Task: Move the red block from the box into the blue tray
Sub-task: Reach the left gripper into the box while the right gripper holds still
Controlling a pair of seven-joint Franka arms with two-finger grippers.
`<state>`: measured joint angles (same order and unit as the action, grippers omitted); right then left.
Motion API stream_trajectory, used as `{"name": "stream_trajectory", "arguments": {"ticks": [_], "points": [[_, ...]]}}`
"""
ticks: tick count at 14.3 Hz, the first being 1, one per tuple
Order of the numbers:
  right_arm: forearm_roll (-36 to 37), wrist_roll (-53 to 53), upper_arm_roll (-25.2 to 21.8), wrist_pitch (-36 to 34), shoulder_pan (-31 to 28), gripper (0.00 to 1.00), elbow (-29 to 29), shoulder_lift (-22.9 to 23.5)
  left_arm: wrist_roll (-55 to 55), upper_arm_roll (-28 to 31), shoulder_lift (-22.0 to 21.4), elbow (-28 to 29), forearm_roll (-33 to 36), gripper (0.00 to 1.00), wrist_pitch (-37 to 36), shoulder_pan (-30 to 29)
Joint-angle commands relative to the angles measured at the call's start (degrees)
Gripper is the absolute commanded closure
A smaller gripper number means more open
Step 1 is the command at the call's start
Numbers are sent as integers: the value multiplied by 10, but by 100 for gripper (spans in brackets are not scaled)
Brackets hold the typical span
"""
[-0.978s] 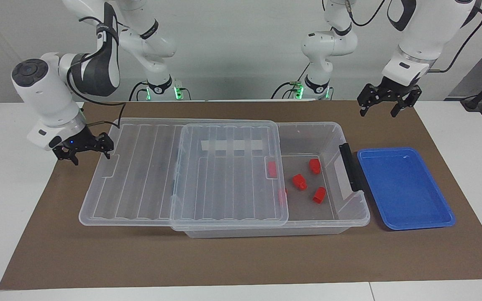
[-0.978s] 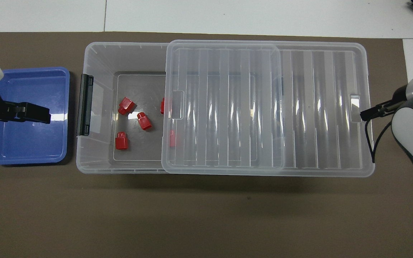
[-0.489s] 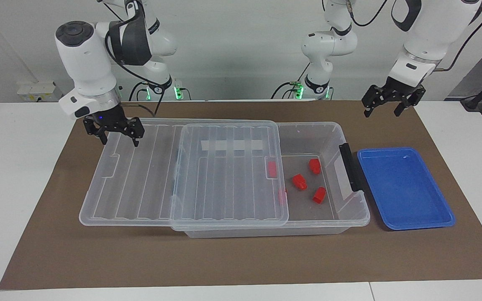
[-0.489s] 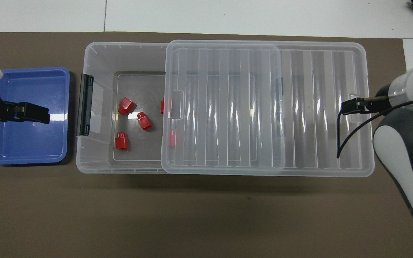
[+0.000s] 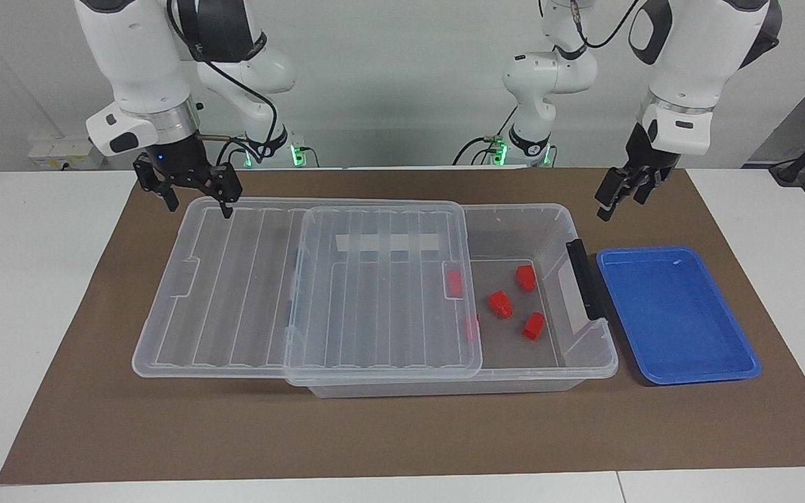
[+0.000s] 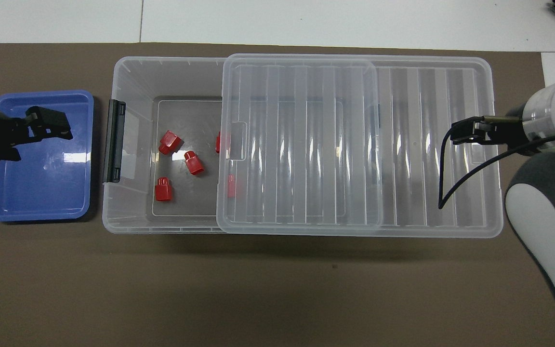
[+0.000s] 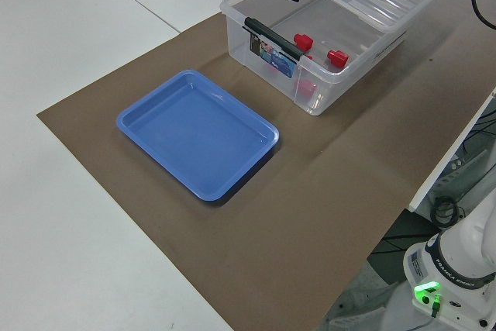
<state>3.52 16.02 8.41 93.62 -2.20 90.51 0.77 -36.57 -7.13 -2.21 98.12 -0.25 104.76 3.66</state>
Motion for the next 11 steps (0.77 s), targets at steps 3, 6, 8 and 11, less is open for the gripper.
{"name": "stream_trajectory", "arguments": {"ticks": [3, 6, 8, 11], "points": [[-11, 5, 0, -45, -11, 0, -17, 4, -85, 5, 83, -12, 53, 0, 28, 97], [-11, 4, -2, -43, -12, 0, -16, 4, -83, 5, 122, -7, 47, 0, 70, 96], [-11, 3, -1, -44, -12, 0, -4, -2, -83, 5, 149, 10, 48, 0, 108, 93], [-11, 2, -2, -58, -11, 0, -3, -17, -99, 5, 176, 45, 48, 0, 168, 117]]}}
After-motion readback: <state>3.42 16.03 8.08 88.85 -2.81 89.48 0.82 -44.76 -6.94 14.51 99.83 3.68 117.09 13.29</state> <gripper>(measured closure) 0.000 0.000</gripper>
